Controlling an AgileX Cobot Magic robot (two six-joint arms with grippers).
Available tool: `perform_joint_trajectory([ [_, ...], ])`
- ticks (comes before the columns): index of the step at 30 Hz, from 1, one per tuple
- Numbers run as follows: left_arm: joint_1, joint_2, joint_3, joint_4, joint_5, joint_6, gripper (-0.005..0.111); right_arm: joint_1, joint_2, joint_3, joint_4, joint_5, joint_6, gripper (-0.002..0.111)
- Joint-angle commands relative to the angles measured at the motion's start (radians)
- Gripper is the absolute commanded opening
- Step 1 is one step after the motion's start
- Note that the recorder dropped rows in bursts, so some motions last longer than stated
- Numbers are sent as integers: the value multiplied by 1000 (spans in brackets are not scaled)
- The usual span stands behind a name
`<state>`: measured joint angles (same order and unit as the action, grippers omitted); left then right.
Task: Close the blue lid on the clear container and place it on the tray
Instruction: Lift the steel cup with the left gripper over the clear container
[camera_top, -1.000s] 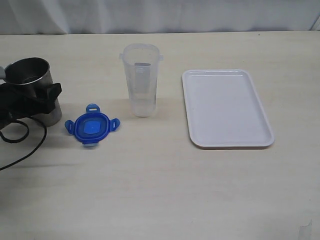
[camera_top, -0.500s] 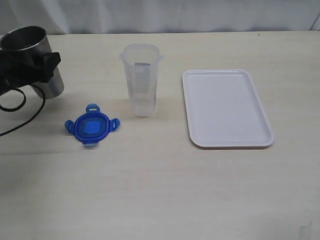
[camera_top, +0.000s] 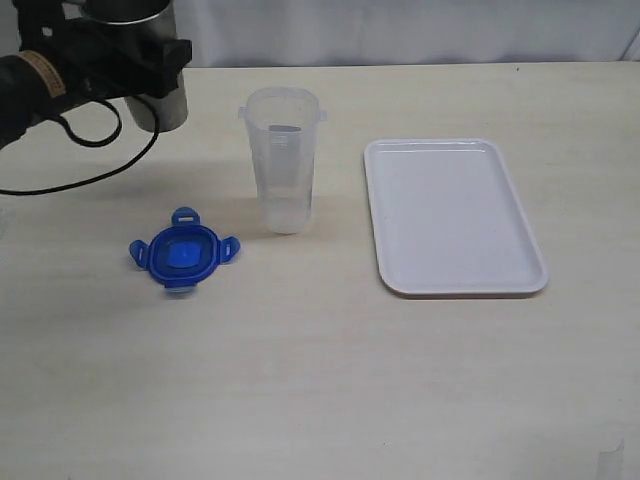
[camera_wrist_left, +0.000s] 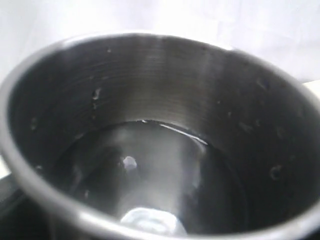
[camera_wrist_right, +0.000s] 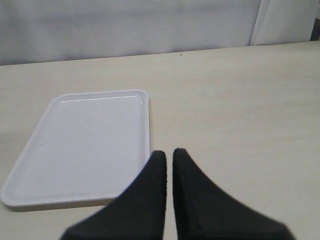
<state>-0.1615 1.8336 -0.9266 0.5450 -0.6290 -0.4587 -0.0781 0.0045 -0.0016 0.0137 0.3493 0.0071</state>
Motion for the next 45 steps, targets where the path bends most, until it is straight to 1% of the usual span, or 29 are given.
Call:
perform_joint_trajectory([
  [1, -62, -17, -83, -7, 30, -9, 0, -4, -4, 2, 1, -4, -7, 5],
  [6, -114, -17, -122, -7, 24, -9, 0, -4, -4, 2, 1, -4, -7, 5],
  [10, -144, -17, -124, -7, -5, -9, 0, -4, -4, 2, 1, -4, -7, 5],
  [19, -153, -8, -124, 3, 2, -3, 0, -4, -4, 2, 1, -4, -7, 5],
  [22, -157, -4, -124, 42, -2, -2, 0, -4, -4, 2, 1, -4, -7, 5],
  [30, -166, 9, -124, 45, -36, 133, 0, -4, -4, 2, 1, -4, -7, 5],
  [34, -166, 10, -124, 45, -36, 225, 0, -4, -4, 2, 1, -4, -7, 5],
  [45, -166, 10, -124, 45, -40, 408, 0, -4, -4, 2, 1, -4, -7, 5],
])
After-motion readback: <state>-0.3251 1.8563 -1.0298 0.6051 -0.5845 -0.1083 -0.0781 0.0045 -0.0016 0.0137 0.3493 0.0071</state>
